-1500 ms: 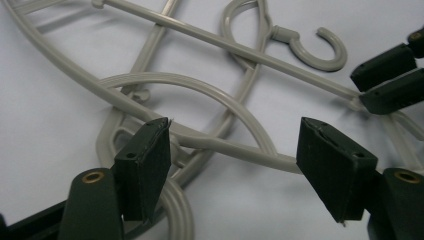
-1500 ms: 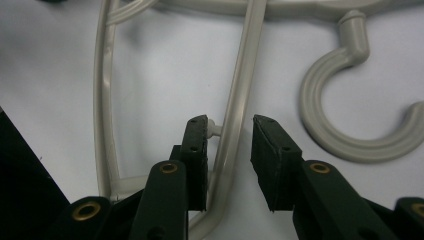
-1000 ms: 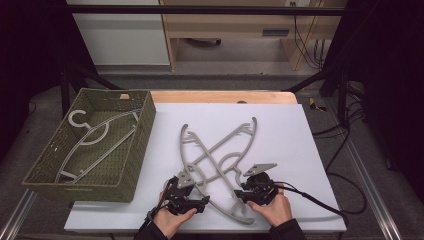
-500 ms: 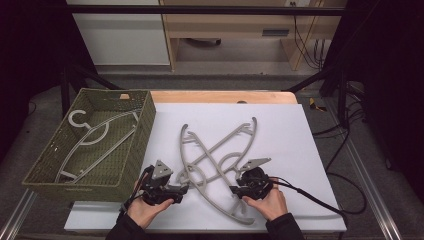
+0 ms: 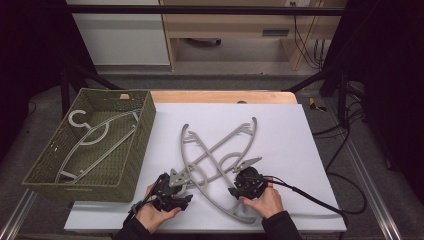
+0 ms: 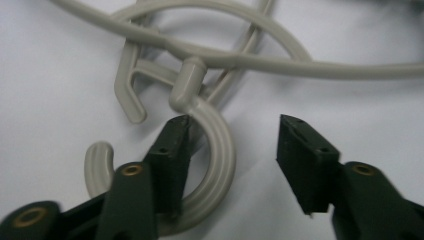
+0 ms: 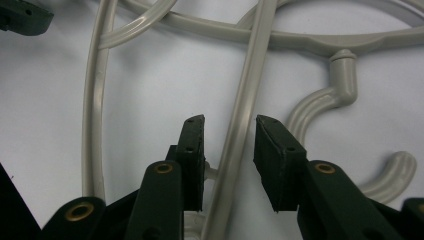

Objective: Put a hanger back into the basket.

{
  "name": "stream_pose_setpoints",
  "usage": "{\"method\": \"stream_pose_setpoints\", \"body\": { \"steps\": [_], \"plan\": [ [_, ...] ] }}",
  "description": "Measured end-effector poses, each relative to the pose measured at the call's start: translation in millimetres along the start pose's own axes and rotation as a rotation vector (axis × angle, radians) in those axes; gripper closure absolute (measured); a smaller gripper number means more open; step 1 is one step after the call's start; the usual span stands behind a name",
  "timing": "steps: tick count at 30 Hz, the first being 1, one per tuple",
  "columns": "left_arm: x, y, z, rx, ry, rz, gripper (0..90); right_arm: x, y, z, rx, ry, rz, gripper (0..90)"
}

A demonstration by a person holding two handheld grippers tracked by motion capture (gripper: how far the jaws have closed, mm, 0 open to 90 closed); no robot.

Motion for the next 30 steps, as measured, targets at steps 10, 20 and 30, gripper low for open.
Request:
{"method": "stream_pose_setpoints", "body": {
  "steps": [10,20,30],
  "plan": [
    [1.3,0.2,-0.9,0.030,-0.013,0.004,73.7,-3.5,-2.8,0.0,0.028,-0.040,-0.017,78.8],
    [0.1,14.9,9.4,0.019,-0.052,-0.007,74.2,3.8,16.1,1.9,-0.029,-0.092,-0.031,79.3],
    [9.2,10.1,8.4,0.060,-0.104,-0.019,74.0,15.1,13.0,-6.7,-0.020,-0.105,-0.014,77.7]
  ]
}}
Point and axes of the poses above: each handheld gripper's, and its own axes: y roughly backward along the jaws, z roughly out of its top, x roughly to its left, the point moved 5 cm from there along -y, roughly forward along the jaws, and after that the axes turned 6 degrees about -x, right-handed, at the moved point
